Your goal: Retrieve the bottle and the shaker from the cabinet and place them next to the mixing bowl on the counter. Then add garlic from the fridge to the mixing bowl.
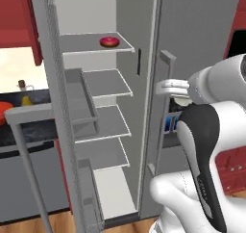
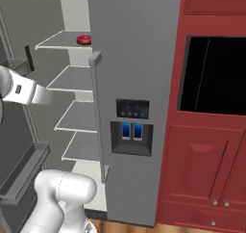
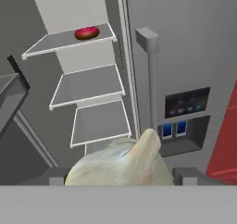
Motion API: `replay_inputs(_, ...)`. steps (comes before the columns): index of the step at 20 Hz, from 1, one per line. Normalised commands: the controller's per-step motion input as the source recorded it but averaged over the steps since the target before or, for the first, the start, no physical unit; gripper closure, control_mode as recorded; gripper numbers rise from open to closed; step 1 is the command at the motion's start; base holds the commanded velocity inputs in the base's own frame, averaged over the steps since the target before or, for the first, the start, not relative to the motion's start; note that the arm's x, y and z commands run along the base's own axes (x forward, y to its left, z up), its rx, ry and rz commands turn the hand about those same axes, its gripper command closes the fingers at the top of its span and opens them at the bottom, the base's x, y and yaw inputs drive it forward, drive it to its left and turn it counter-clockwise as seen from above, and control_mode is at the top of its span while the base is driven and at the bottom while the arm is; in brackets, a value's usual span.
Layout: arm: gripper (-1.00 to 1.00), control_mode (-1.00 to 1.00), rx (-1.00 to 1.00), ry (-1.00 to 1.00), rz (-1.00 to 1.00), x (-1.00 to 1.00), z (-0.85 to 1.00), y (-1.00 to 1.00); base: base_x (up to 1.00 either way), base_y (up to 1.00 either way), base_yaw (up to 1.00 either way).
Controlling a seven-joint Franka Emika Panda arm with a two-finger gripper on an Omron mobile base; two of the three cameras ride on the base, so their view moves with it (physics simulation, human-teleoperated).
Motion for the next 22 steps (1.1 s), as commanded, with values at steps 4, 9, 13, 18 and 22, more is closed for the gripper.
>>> replay_inputs(4, 1.0, 1.0, 0.0, 0.0, 0.0, 0.0, 0.0, 0.0, -1.0, -0.78, -0.02)
replay_inputs(9, 1.0, 1.0, 0.0, 0.0, 0.0, 0.0, 0.0, 0.0, -0.61, -0.79, 0.1)
replay_inputs(13, 1.0, 1.0, 0.0, 0.0, 0.0, 0.0, 0.0, 0.0, -0.01, -1.0, 0.47)
replay_inputs(18, 1.0, 1.0, 0.0, 0.0, 0.0, 0.0, 0.0, 0.0, -0.14, -0.44, 0.72)
replay_inputs(22, 1.0, 1.0, 0.0, 0.0, 0.0, 0.0, 0.0, 0.0, -0.1, 0.38, 0.81)
